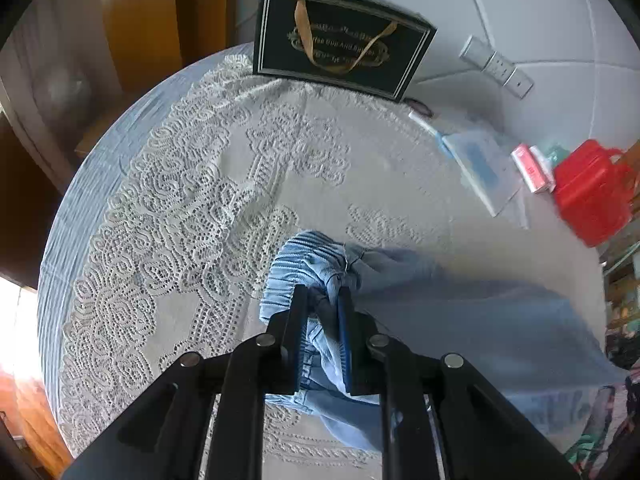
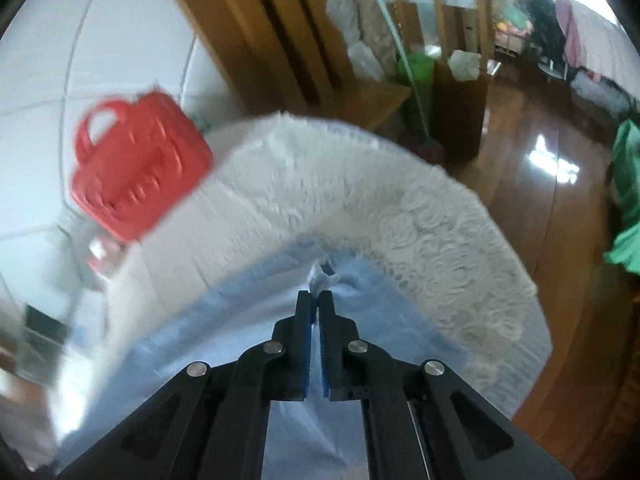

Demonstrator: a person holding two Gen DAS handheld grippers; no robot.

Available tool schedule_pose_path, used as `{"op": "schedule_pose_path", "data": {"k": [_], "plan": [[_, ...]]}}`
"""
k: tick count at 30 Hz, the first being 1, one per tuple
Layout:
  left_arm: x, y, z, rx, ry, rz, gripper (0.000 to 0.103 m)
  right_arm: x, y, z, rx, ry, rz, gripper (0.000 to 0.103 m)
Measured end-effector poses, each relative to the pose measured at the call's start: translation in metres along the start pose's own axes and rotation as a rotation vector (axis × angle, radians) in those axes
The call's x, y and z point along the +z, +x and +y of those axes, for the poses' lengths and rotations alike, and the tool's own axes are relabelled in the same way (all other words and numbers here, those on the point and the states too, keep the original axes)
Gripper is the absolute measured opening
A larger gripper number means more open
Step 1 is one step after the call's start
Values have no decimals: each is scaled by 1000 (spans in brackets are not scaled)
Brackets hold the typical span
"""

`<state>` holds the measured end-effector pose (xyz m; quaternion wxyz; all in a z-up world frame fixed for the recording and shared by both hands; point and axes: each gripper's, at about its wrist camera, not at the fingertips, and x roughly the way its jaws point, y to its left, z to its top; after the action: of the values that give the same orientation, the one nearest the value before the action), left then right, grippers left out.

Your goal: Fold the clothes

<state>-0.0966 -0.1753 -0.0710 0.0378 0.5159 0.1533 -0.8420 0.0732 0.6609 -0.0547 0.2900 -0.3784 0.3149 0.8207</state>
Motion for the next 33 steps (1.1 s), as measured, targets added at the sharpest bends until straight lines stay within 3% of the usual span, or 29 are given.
{"op": "schedule_pose_path", "data": {"k": [4,8,10,13,14,15,18,21,28,33], "plan": [[-11,4,1,32,32,24,14,-15,-19,-34,-46,13,5,4],[-21,11,3,67,56,52,14,-52,22,-65,-125,21,173,5],[-26,15,4,84,68,67,19,-69,44,-81,-196,45,252,7],[-34,20,5,110,86,88,49,-78,50,-89,-227,59,268,14],[-36,22,5,119,92,95,66,-77,48,-88,-219,57,258,15],[-33,14,4,116,93,72,76,-75,44,-85,-211,48,239,19],[-18,-12,-4,85,92,-12,77,-65,38,-73,-188,14,192,24],[-9,-14,-18,66,103,-30,77,-52,43,-51,-130,-23,167,24],[-12,36,-51,68,141,44,77,-30,88,-2,-1,-69,185,27],[-25,73,-56,105,141,109,77,-18,133,26,93,-94,273,27]]}}
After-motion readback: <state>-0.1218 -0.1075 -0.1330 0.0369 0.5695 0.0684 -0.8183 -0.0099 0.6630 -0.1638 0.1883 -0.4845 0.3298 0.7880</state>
